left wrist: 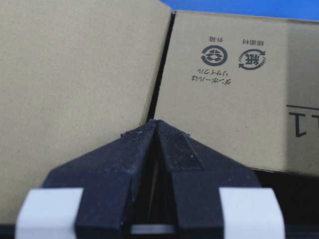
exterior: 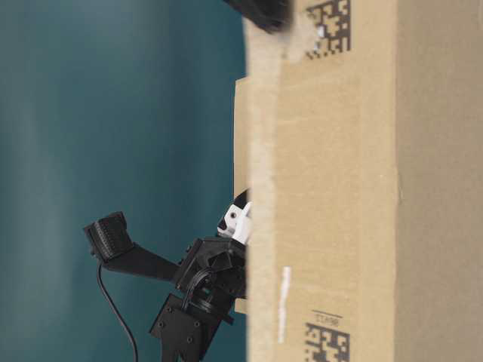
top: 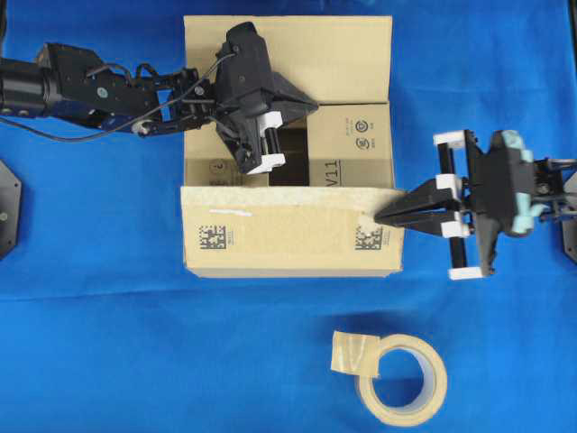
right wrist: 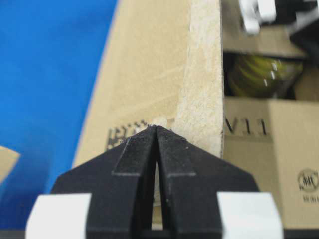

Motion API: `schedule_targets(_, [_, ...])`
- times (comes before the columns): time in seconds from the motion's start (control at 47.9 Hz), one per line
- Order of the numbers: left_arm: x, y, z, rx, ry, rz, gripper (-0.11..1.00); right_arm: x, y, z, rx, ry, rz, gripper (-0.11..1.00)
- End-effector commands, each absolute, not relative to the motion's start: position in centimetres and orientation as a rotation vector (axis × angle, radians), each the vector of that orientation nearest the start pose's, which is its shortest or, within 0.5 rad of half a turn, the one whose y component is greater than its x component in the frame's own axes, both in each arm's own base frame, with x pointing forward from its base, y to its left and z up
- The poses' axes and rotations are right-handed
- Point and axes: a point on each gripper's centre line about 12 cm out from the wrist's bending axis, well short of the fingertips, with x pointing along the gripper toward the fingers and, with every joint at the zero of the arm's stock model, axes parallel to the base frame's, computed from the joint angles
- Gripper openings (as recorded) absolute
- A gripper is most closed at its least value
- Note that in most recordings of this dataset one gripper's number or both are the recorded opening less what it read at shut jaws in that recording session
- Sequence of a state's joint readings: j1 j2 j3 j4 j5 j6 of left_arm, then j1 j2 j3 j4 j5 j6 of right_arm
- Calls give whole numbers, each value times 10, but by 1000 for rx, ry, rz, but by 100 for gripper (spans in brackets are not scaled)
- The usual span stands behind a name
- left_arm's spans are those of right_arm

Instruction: Close the cardboard box.

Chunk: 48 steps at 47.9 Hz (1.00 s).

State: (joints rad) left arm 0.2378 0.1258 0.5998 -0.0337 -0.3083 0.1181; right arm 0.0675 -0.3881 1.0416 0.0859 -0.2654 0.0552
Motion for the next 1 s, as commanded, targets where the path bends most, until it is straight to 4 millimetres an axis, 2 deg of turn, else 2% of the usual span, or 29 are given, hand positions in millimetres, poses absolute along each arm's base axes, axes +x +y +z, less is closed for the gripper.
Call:
schedule_targets(0.0, [418, 101, 179, 38, 398, 225, 0, 294, 16, 195, 136, 411, 4, 0])
schedule_targets(0.272, [419, 100, 180, 39, 396, 223, 0, 300, 15, 173, 155, 484, -15, 0])
schedule_targets(0.543, [418, 98, 183, 43, 394, 218, 0, 301, 15, 173, 155, 481, -15, 0])
schedule_targets(0.752, [415, 89, 211, 53, 355, 200, 0, 302, 15, 174, 157, 477, -15, 0])
schedule_targets(0.982, [403, 89, 259, 68, 307, 204, 0, 302, 15, 174, 155, 477, -15, 0])
